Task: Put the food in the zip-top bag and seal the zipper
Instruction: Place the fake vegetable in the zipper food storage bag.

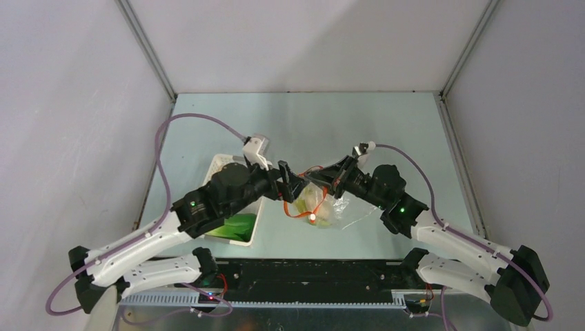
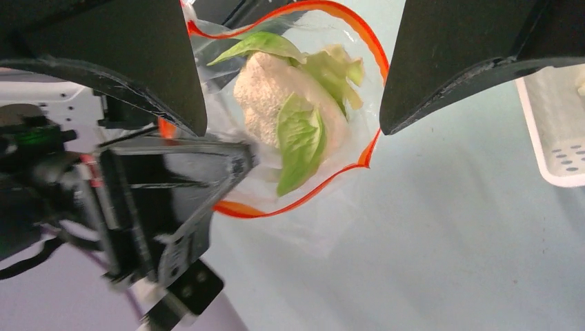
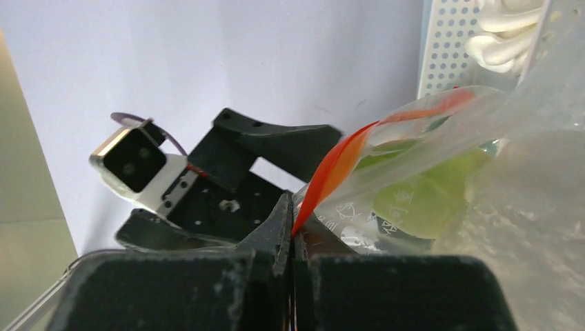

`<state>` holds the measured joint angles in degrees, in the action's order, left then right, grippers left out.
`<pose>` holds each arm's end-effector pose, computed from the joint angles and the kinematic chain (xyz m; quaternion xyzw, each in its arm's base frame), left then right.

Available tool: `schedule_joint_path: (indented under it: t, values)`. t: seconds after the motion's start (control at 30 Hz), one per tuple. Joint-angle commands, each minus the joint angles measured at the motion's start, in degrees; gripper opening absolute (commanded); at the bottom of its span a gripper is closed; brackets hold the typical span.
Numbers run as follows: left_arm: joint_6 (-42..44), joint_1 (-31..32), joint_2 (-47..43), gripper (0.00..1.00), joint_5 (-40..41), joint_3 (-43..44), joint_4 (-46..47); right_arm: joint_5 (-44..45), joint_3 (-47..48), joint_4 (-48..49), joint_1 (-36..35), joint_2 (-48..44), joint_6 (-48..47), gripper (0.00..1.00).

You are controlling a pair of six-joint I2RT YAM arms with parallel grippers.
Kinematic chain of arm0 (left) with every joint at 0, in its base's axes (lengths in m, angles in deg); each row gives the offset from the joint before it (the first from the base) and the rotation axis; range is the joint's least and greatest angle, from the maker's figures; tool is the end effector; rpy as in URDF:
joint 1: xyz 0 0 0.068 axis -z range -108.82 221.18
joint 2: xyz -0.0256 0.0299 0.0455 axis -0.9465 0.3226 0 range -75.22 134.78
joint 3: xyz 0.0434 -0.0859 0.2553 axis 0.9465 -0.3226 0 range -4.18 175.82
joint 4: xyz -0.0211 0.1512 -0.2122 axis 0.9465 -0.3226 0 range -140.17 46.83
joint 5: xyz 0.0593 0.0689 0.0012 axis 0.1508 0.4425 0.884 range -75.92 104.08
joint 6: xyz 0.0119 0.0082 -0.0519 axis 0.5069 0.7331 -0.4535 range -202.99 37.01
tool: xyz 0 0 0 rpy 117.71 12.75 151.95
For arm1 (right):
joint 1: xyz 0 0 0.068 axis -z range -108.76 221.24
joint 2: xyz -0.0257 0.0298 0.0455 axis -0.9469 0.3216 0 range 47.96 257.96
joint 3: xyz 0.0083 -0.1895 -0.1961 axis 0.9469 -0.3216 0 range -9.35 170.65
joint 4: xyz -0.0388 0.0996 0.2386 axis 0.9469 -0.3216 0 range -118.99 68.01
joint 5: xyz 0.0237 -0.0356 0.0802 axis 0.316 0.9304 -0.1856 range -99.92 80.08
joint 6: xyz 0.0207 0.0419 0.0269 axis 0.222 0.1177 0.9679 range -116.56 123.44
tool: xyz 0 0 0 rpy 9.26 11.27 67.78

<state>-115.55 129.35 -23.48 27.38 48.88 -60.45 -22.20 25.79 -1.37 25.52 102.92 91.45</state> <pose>0.1148 -0.1695 0.3566 0.1078 0.7888 -0.3606 0.4860 0.1537 0.1684 0.3045 0.1808 0.6785 0.6805 0.2092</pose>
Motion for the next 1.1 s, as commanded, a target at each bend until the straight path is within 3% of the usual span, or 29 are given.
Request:
schedule_joint_path:
  t: [0.0, 0.23, 0.33, 0.47, 0.67, 0.8, 0.97, 1.07]
  values:
    - [-0.58, 0.26, -4.24, 1.00, 0.42, 3.29, -1.87, 1.01, 0.13, -0.58, 0.71, -2.00, -1.59, 0.00]
    - [-9.82, -1.56, -7.95, 1.00, 12.85, 2.36, -17.50, 1.07, -0.24, -0.37, 1.07, -3.21, -1.52, 0.00]
    - [-13.31, -7.01, -7.77, 1.00, 7.21, -1.79, -18.74, 1.18, -0.24, 0.01, 1.10, -3.40, -1.57, 0.00]
    - [-15.43, -11.21, -7.31, 1.00, -5.35, -8.02, -10.37, 1.03, -0.24, 0.82, 1.09, -3.05, -1.38, 0.00]
    - [-14.41, -11.39, -0.89, 0.98, -7.52, -8.10, -3.82, 0.23, -0.24, 2.17, 0.90, -2.37, -0.62, 0.00]
    - [-14.14, -11.77, 4.53, 0.84, -8.55, -6.41, -3.27, 0.14, -0.24, 2.44, 0.84, -2.47, -0.63, 0.00]
    - [-15.91, -11.89, 7.49, 0.45, -8.29, -6.13, 2.12, -0.27, -0.23, 2.13, 0.30, -2.60, -0.67, 0.00]
    - [-16.24, -11.86, 9.75, 0.29, -10.27, -5.30, 6.20, -1.39, -0.24, 2.74, -0.09, -2.54, -0.30, 0.00]
